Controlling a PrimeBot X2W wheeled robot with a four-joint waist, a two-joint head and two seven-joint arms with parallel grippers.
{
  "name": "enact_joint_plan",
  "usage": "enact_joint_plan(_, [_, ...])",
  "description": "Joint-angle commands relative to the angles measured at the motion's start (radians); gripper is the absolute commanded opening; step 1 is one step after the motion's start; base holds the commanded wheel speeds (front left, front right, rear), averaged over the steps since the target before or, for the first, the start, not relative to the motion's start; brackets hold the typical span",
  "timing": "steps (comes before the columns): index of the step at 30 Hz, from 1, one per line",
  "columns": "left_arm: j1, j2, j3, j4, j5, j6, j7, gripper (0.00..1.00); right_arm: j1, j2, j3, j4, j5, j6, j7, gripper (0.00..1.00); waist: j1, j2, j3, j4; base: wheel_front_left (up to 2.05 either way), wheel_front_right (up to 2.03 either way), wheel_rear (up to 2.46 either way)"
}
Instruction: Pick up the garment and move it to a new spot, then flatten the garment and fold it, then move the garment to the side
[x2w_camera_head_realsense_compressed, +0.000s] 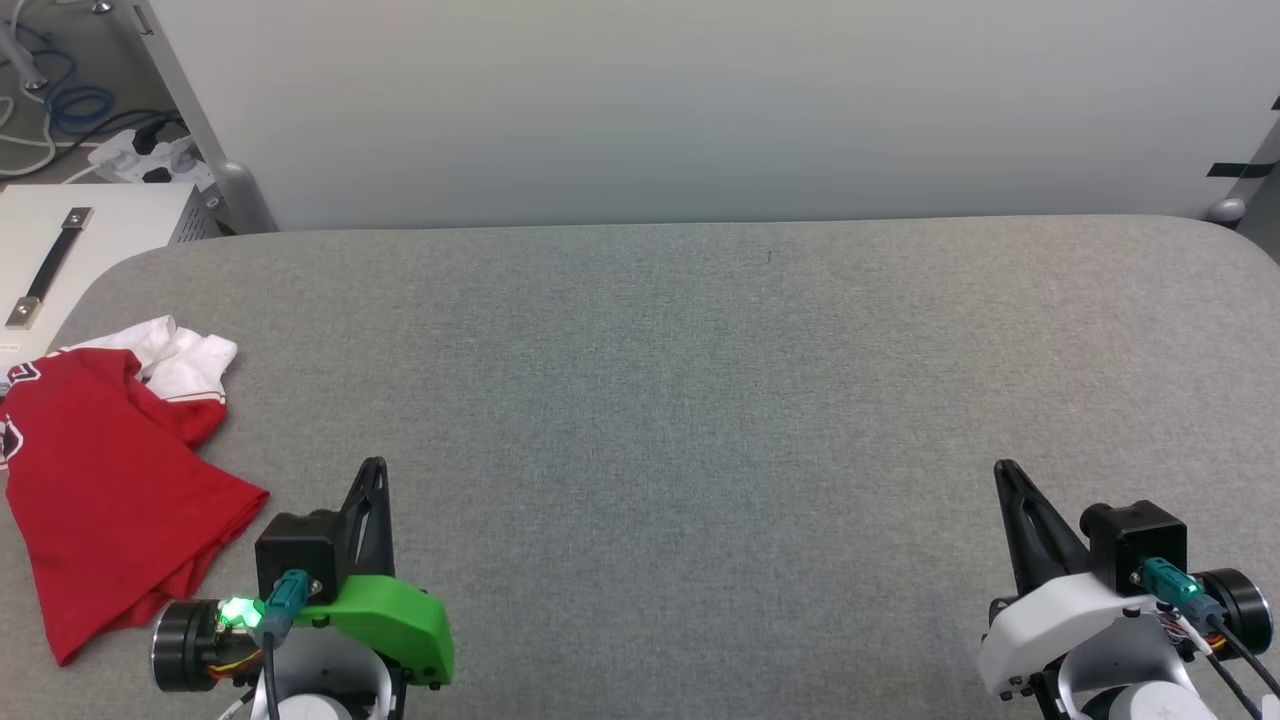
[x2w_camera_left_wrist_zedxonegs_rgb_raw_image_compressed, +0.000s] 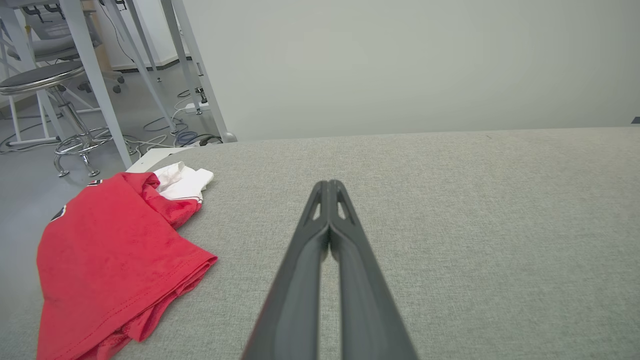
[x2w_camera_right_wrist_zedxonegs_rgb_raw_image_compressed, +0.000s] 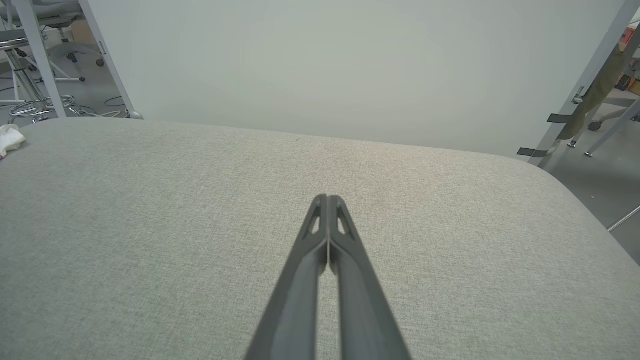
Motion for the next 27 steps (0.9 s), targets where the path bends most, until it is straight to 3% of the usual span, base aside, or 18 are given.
enact_joint_plan(1, [-0.018, -0.006, 0.0, -0.002, 0.01, -0.003, -0.001, 0.0, -0.016, 0.002, 0.001, 0.002, -0.009, -0.002, -0.004, 0.0, 0.0, 0.0, 0.0, 0.0, 0.0, 0.0, 0.0])
enact_joint_plan(27, [-0.018, -0.006, 0.0, -0.002, 0.01, -0.003, -0.001, 0.0, -0.016, 0.002, 0.001, 0.002, -0.009, -0.002, -0.004, 0.0, 0.0, 0.0, 0.0, 0.0, 0.0, 0.0, 0.0])
